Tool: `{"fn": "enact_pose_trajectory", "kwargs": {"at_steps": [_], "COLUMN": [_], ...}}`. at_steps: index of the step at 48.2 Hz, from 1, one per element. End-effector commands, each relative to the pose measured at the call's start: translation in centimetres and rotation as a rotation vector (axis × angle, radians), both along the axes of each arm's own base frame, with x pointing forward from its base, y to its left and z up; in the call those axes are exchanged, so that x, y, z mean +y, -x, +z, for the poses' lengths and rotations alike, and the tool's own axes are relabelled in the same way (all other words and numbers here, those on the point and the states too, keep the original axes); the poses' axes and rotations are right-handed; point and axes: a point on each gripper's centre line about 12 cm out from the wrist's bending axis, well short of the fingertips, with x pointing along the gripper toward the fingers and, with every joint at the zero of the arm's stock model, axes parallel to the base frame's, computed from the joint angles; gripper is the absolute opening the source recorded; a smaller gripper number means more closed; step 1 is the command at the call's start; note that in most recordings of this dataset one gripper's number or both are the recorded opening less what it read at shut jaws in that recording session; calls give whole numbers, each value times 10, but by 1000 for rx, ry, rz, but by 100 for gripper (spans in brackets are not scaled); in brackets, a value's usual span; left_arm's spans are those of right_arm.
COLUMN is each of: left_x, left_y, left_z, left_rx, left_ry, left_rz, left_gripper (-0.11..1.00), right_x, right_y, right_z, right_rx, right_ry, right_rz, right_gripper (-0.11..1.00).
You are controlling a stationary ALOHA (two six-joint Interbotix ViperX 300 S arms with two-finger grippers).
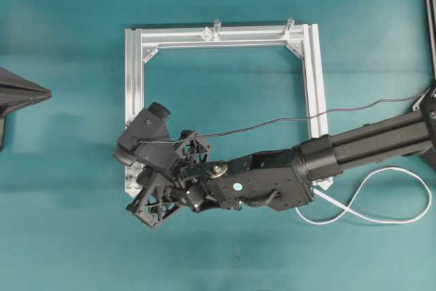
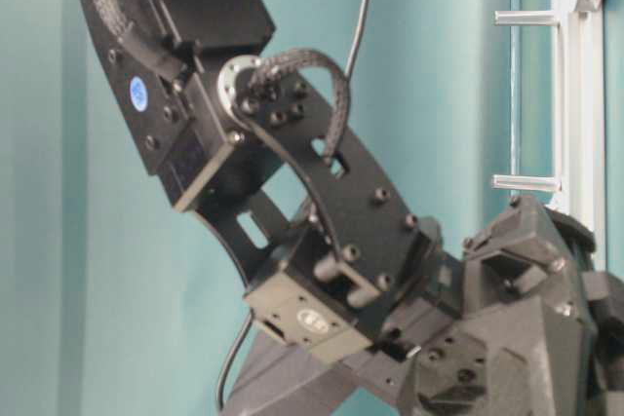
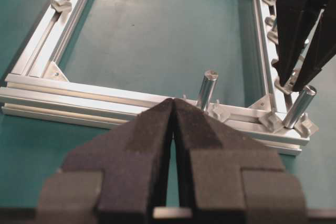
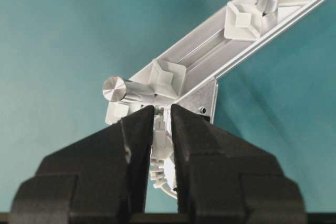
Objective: Move the cable alternately left and right between 8 closely spaced pins so it hooks onto each one.
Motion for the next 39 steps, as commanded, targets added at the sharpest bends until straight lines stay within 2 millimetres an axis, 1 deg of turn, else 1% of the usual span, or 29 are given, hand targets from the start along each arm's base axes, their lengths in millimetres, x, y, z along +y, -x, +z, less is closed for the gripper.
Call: {"fn": "enact_pose_trajectory", "kwargs": {"at_steps": [1,33,39], "left_x": [0,0,0], "left_y": [-2,-1,-2], "left_z": [4,4,4], "left_rx": [-8,-7,-8], "left_ry": [5,4,5], "left_rz": [-1,-1,-1], "left_gripper": [0,0,0], "right_x": [7,8,12], "right_y": [-3,-2,-2], "right_z": [21,21,21], "right_rx": [-47,-46,-46], "right_ry": [-12,-12,-12], "right_rz": [15,15,23], "right_gripper": [14,14,14]}}
